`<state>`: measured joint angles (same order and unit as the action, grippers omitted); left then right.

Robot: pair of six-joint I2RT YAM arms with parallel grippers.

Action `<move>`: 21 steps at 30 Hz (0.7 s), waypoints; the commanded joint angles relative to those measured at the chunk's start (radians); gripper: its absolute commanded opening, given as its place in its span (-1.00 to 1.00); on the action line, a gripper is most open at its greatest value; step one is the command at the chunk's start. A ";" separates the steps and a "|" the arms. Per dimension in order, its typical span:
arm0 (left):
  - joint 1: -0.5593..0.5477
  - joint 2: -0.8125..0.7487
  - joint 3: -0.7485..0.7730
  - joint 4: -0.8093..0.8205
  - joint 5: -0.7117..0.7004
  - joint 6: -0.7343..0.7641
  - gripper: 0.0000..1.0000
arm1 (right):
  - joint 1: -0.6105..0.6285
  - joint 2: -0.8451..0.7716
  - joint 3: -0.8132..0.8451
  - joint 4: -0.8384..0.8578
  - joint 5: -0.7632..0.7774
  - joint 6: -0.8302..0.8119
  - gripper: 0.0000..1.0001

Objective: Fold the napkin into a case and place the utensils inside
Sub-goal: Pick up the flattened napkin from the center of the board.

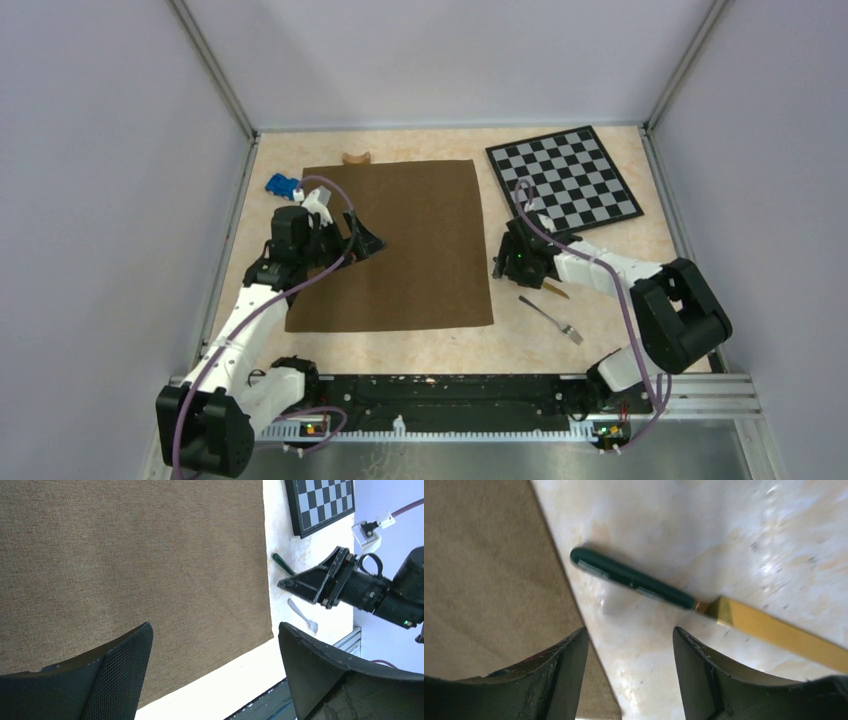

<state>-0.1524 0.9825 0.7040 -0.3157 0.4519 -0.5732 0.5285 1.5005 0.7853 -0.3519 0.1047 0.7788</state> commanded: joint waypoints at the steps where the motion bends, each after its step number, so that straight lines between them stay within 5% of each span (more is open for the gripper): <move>1: -0.004 -0.017 -0.008 0.017 -0.007 0.013 0.97 | 0.123 -0.056 -0.023 -0.111 -0.060 0.059 0.25; 9: -0.005 -0.026 -0.005 0.019 0.000 0.009 0.97 | 0.233 -0.048 -0.030 -0.287 0.001 0.296 0.13; 21: -0.004 -0.067 -0.002 0.011 0.007 0.026 0.97 | 0.360 0.194 0.179 -0.508 0.070 0.463 0.01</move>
<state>-0.1524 0.9501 0.7029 -0.3180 0.4526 -0.5724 0.8646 1.6325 0.9417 -0.7921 0.1398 1.1637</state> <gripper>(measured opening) 0.987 0.511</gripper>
